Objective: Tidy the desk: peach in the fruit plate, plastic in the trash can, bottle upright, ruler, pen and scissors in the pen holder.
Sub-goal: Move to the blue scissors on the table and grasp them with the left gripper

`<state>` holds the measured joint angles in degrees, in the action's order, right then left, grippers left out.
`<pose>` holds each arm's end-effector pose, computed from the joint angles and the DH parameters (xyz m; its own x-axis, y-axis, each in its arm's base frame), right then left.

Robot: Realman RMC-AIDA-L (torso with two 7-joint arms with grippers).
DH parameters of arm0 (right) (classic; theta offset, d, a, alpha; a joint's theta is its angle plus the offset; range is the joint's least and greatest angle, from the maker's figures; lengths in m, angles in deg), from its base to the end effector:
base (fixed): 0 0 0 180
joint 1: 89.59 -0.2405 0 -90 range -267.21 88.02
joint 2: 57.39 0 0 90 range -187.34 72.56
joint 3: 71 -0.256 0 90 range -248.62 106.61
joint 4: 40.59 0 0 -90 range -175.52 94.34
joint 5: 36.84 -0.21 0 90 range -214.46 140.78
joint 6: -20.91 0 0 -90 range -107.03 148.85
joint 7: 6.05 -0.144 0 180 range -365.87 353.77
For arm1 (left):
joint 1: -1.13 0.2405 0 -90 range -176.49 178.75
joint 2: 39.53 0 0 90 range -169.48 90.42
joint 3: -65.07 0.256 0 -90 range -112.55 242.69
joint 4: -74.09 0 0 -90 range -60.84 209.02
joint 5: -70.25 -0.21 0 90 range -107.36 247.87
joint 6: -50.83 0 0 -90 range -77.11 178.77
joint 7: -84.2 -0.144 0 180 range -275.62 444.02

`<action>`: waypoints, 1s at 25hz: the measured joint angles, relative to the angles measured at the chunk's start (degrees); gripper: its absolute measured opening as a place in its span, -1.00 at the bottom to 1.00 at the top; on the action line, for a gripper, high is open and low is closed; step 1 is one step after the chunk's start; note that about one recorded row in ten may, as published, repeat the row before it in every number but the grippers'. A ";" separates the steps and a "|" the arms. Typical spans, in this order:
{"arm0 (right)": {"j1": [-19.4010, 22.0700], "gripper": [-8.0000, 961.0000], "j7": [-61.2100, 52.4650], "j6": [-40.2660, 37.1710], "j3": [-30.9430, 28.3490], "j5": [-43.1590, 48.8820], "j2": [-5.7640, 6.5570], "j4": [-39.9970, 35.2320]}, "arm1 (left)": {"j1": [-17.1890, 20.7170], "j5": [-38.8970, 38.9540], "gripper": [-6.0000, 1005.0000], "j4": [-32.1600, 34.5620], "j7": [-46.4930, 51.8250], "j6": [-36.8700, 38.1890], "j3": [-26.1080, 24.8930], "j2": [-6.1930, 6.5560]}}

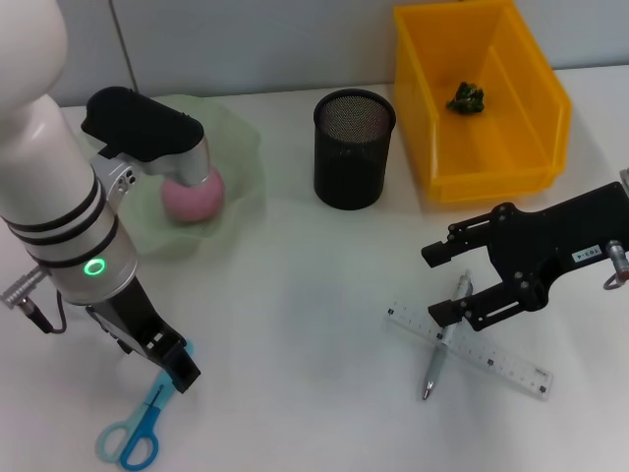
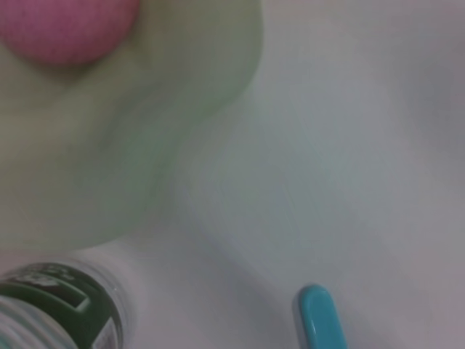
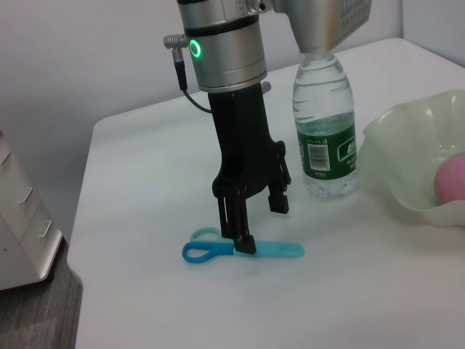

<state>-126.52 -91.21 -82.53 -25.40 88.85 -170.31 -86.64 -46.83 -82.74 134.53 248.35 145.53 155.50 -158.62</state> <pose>0.2340 0.3384 0.0407 0.9484 -0.2383 -0.2092 -0.2402 -0.9706 0.0169 -0.1698 0.3508 -0.0432 0.4811 0.7483 -0.4568 0.5736 -0.6627 -0.4815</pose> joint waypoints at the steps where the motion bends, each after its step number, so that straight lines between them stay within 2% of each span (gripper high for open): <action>1: 0.00 0.59 0.00 0.00 -0.02 0.00 0.02 0.00 | -0.06 0.00 0.72 -0.03 0.00 -0.03 0.21 0.00; 25: 0.07 0.58 0.21 -0.01 -0.51 0.00 -0.19 0.00 | 0.07 3.73 0.72 -1.41 0.14 -2.48 4.29 -0.08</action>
<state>-126.45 -91.00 -82.54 -25.91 88.84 -170.51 -86.64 -46.77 -79.02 133.12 248.50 143.05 159.79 -158.70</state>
